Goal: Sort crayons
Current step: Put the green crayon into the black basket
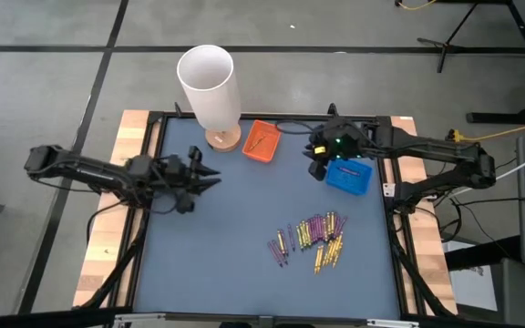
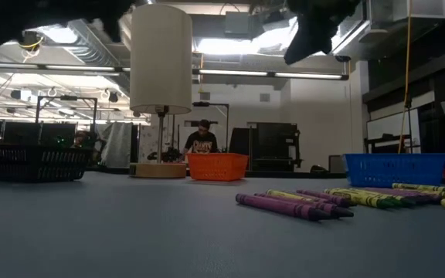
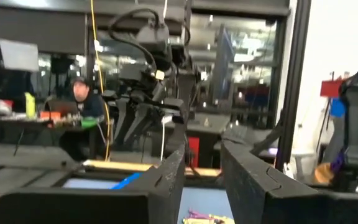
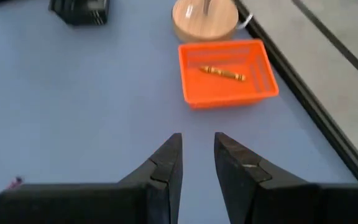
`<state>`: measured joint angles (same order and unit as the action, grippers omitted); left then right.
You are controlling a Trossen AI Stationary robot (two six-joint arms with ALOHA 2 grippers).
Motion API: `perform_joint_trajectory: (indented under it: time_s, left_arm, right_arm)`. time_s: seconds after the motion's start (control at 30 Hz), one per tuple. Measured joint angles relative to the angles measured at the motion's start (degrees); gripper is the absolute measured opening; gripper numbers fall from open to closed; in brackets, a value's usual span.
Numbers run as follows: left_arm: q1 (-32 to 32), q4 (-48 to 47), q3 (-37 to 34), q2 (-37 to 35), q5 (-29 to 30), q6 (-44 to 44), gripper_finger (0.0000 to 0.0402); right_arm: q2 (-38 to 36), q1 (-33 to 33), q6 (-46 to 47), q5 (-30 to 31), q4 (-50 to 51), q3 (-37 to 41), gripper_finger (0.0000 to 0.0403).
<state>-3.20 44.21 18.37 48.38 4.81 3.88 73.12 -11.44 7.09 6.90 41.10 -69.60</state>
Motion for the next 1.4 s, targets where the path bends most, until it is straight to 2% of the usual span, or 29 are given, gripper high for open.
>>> perform_joint_trajectory:
  time_s: [0.17,0.47,0.73,0.97,1.4]
  left_arm:
    - [0.0,-0.18,9.22,14.23,-4.39,0.02,0.009]
    - [0.0,-3.35,23.83,36.61,-12.7,0.11,0.009]
    - [-0.35,-3.59,31.88,51.5,-17.81,0.37,0.009]
    - [-0.72,-3.58,33.44,58.96,-17.92,-0.59,0.009]
    - [-1.97,-3.43,33.44,64.52,-17.89,-5.97,0.009]
  right_arm:
    - [0.11,-0.2,0.04,0.42,4.49,0.0,0.009]
    - [0.11,-0.2,0.04,1.57,4.78,0.0,0.009]
    - [0.11,-0.2,0.04,1.6,4.99,0.0,0.009]
    - [0.11,-0.2,0.04,1.6,5.97,0.0,0.009]
    - [0.11,-0.2,0.1,1.55,7.26,0.02,0.009]
